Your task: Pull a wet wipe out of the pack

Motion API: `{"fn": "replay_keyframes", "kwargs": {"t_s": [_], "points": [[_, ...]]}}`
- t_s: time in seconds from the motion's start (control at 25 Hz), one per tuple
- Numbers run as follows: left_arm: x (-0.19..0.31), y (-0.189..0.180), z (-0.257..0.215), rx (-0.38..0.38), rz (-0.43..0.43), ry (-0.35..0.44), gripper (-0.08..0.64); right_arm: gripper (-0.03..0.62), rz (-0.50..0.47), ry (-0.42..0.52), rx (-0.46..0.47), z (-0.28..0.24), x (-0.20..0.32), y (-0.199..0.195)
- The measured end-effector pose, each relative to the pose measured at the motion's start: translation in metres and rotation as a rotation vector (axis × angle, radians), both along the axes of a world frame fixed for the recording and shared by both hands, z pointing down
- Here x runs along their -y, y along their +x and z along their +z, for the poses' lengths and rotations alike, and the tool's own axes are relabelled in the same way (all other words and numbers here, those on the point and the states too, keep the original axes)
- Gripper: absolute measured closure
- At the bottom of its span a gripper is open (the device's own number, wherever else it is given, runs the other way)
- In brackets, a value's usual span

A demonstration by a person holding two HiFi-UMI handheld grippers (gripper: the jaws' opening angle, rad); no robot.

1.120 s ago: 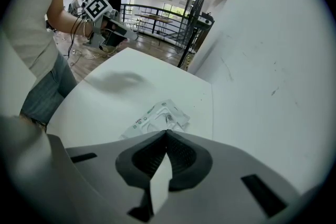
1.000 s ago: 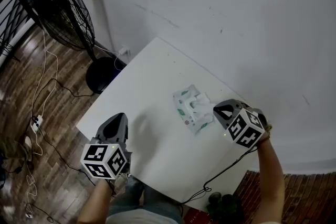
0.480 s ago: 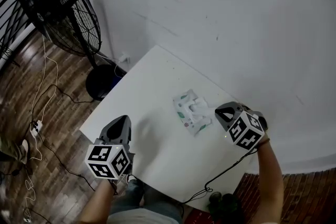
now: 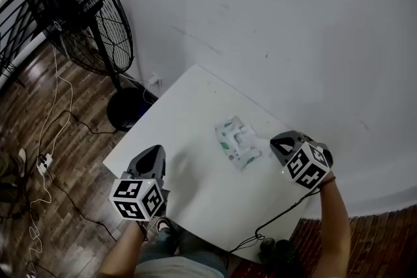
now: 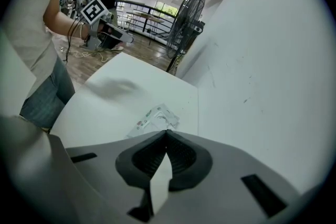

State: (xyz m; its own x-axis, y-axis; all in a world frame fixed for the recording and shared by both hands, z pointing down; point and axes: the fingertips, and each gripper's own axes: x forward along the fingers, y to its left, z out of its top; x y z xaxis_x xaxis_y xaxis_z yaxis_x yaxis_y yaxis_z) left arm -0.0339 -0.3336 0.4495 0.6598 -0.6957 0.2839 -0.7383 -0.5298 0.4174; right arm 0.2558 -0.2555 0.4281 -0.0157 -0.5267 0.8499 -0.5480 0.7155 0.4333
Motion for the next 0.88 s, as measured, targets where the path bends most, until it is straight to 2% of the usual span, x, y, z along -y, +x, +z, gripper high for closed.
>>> {"fn": "replay_keyframes", "kwargs": {"t_s": [0.2, 0.48, 0.64, 0.76, 0.88], "points": [[-0.003, 0.003, -0.006, -0.018, 0.015, 0.008, 0.549, 0.591, 0.054, 0.061, 0.028, -0.016, -0.006, -0.002], [-0.006, 0.014, -0.017, -0.034, 0.057, 0.034, 0.549, 0.591, 0.248, 0.245, 0.173, -0.039, -0.012, -0.008], [-0.006, 0.019, -0.03, -0.037, 0.092, 0.068, 0.549, 0.591, 0.41, 0.419, 0.311, -0.064, -0.023, -0.011], [-0.006, 0.026, -0.039, -0.037, 0.124, 0.099, 0.549, 0.591, 0.547, 0.595, 0.405, -0.082, -0.036, -0.01], [-0.008, 0.035, -0.048, -0.041, 0.154, 0.125, 0.549, 0.591, 0.687, 0.778, 0.459, -0.097, -0.056, -0.004]]}}
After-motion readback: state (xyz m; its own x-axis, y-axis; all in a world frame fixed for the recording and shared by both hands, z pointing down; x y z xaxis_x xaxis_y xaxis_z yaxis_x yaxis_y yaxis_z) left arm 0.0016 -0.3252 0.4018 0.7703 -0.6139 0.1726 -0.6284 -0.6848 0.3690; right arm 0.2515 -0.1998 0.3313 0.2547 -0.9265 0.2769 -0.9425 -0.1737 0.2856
